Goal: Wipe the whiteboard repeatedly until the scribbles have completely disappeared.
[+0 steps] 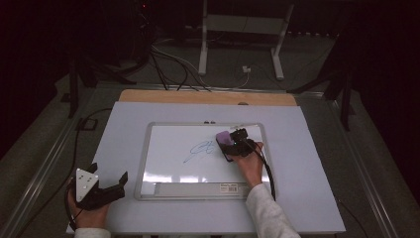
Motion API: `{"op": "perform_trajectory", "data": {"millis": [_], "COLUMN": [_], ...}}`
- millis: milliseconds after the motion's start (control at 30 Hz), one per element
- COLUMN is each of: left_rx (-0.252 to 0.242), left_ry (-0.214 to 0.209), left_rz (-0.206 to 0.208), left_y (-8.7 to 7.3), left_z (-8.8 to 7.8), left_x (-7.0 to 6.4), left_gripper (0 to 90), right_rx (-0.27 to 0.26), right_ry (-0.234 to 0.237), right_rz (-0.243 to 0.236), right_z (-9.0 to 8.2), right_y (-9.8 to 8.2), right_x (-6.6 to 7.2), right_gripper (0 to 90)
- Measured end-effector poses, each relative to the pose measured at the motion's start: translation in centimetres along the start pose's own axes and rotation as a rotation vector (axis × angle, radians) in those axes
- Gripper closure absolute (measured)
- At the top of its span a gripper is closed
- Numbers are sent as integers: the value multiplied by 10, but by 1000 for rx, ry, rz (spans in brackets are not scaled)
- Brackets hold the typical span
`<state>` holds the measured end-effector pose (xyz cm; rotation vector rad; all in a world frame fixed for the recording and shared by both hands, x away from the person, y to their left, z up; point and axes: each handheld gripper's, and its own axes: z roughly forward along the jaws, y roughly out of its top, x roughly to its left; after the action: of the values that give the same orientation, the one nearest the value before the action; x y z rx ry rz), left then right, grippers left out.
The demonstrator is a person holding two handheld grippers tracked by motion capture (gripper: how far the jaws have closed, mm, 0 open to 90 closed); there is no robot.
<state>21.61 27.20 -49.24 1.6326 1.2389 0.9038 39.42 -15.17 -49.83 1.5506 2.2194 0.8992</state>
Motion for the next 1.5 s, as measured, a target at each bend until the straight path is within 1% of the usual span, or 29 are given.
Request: {"op": "perform_trajectory", "data": {"millis": [67,133,200,400,433,533,567,600,667,700,767,833,967,1033,1067,1133,1200,1300,1333,1400,1433,1500], "left_rx": [1,4,4,5,5,4,4,4,2,2,5,7,6,7,7,5,4,2,3,6,6,8], "left_ry": [-1,-2,-3,-1,-1,-1,-1,-1,-1,0,-1,-2,-1,0,0,0,0,0,0,0,-1,-2], "left_rz": [0,1,4,4,3,2,1,1,1,1,2,4,5,5,5,2,1,1,0,1,2,3], "left_y": [0,0,0,0,0,0,0,0,0,0,0,0,0,0,0,0,0,0,0,0,0,0], "left_z": [1,1,1,1,1,1,1,1,1,1,1,2,2,1,1,1,1,0,1,1,2,2], "left_x": [0,-1,-1,-1,-1,-1,-1,-1,-1,-1,-1,-1,-2,-2,-1,-1,-1,0,0,0,-1,-1], "left_gripper": [6,6,6,6,6,6,6,6,6,6,6,6,6,6,6,6,6,6,6,6,6,6], "right_rx": [-3,-6,-9,-4,-4,-5,-7,-10,-16,-19,-18,-18,-2,9,12,14,6,-6,-6,-11,-9,0], "right_ry": [-13,-24,-3,75,81,98,76,67,39,33,19,43,129,157,157,159,124,61,57,29,30,81], "right_rz": [23,19,12,-69,-78,-70,-72,-67,-36,-26,-23,-33,-129,-167,-176,-170,-145,-88,-70,-73,-82,-100], "right_z": [1,1,2,5,5,6,6,6,7,8,8,9,9,9,9,10,11,11,11,11,10,10], "right_y": [1,1,0,-2,-2,-1,0,0,2,3,3,2,-1,-1,0,1,2,5,5,4,3,1], "right_x": [-2,1,5,26,27,23,22,20,16,15,17,21,41,48,49,47,42,33,32,36,39,45], "right_gripper": [411,411,411,411,411,411,411,411,411,411,411,411,411,411,411,411,411,412,412,412,412,412]}}
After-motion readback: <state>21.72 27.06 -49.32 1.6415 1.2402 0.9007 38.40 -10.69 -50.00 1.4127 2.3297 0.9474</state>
